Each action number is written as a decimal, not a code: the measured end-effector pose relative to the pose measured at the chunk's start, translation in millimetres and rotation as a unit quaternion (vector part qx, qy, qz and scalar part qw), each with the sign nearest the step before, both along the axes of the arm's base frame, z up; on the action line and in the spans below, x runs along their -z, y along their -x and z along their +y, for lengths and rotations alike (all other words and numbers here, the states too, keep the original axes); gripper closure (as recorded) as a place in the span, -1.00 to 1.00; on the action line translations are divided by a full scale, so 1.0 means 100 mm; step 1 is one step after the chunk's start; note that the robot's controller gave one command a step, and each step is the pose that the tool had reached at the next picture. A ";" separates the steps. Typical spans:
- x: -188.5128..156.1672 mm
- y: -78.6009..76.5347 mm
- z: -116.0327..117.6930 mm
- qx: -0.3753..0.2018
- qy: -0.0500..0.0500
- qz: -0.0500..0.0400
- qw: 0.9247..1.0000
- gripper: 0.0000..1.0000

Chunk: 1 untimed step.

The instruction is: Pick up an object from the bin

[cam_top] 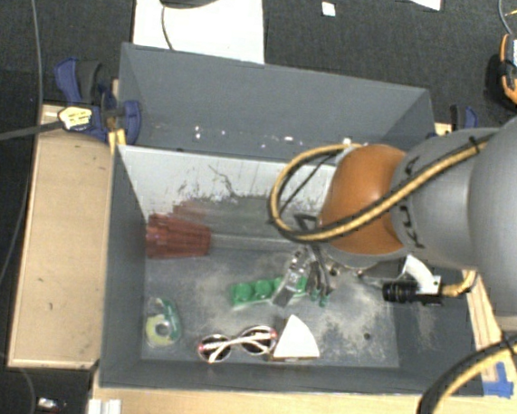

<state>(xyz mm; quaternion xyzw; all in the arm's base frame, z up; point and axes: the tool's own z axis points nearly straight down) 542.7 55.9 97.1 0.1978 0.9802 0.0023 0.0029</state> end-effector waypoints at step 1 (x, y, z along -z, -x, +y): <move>0.00 0.00 0.00 0.000 0.000 0.000 1.000 1.00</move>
Offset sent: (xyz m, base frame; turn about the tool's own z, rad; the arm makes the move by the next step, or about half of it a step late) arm 0.0000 0.0000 0.0000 0.0000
